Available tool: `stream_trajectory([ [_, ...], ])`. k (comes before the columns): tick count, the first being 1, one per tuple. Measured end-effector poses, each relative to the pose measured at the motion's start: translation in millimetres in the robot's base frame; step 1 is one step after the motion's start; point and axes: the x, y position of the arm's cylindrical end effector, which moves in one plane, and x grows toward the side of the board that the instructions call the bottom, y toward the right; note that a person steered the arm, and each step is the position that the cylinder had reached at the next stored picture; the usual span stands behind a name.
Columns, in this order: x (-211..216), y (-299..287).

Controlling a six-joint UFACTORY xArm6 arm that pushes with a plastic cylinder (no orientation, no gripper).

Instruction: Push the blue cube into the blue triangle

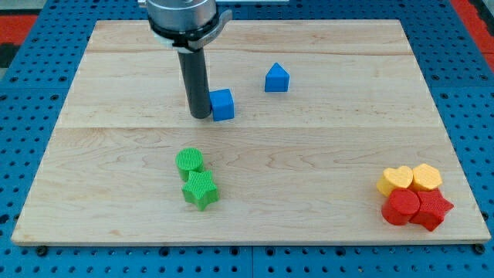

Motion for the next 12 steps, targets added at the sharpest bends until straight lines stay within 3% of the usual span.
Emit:
stream_trajectory([
  [2, -23, 19],
  [4, 17, 10],
  [5, 17, 27],
  [10, -64, 16],
  [12, -3, 15],
])
